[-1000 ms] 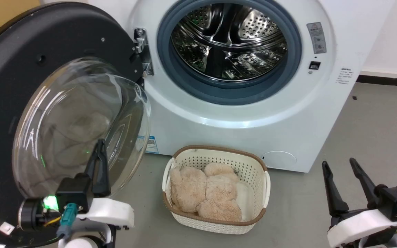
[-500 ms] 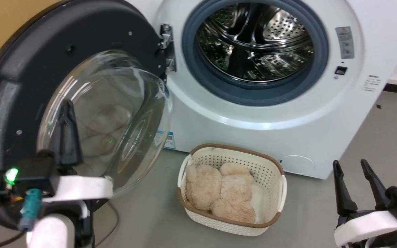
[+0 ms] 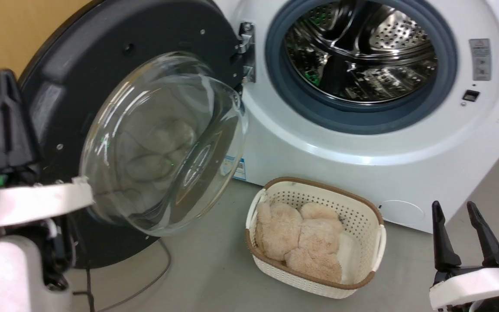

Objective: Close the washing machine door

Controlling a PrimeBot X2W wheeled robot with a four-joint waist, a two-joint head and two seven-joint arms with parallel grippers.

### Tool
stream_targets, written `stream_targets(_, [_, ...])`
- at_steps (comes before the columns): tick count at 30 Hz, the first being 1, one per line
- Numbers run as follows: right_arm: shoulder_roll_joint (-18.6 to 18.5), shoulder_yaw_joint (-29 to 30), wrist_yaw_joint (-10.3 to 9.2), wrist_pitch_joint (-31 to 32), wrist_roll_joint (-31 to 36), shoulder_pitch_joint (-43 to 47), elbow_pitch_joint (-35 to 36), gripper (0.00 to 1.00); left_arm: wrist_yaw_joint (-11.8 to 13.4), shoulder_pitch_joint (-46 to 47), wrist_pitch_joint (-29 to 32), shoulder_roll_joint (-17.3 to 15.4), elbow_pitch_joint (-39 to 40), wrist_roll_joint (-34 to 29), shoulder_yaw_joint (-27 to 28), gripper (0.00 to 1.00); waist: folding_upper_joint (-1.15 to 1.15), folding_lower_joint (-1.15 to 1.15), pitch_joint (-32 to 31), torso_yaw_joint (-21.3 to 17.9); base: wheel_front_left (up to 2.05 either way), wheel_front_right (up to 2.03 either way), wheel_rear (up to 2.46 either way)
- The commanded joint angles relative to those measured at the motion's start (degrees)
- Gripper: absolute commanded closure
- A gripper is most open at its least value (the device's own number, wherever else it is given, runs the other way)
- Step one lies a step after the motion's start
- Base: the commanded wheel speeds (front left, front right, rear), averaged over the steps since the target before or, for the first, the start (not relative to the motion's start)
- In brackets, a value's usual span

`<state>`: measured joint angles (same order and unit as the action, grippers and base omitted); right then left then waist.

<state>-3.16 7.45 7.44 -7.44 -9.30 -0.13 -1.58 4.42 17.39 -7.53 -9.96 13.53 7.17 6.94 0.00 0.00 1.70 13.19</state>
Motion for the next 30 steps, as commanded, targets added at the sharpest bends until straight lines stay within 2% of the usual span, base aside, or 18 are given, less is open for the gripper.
stream_targets(1, [0.15, 0.46, 0.02, -0.64, -0.92, 0.96, -0.27, 0.0, -0.52, 1.67, -0.54, -0.56, 0.01, 0.8, 1.16, 1.0, 0.0, 0.0, 0.28, 0.92, 0.0, 0.0, 0.0])
stream_targets(11, [0.17, 2.2, 0.03, -1.72, -2.2, 0.8, -0.68, 0.0, -3.75, 5.53, -1.59, -2.95, -7.09, 5.77, 5.72, 1.0, 0.0, 0.0, 1.24, 4.45, 0.0, 0.0, 0.0])
stream_targets(17, [0.19, 2.86, 0.03, -2.43, -2.95, 0.63, -1.13, 0.0, -4.89, 8.79, -0.27, -3.84, -13.33, 12.22, 8.93, 1.0, 0.0, 0.0, 1.78, 6.36, 0.0, 0.0, 0.0])
stream_targets(25, [0.2, 3.97, 0.03, -3.39, -4.01, 0.47, -1.68, 0.0, -6.18, 13.05, 7.57, -5.76, -23.08, 21.05, 11.37, 1.0, 0.0, 0.0, 2.5, 8.2, 0.0, 0.0, 0.0])
stream_targets(30, [0.21, 4.58, 0.03, -3.99, -4.44, 0.37, -2.03, 0.0, -6.75, 15.7, 15.68, -6.34, -29.35, 28.06, 12.43, 1.0, 0.0, 0.0, 3.02, 8.94, 0.0, 0.0, 0.0])
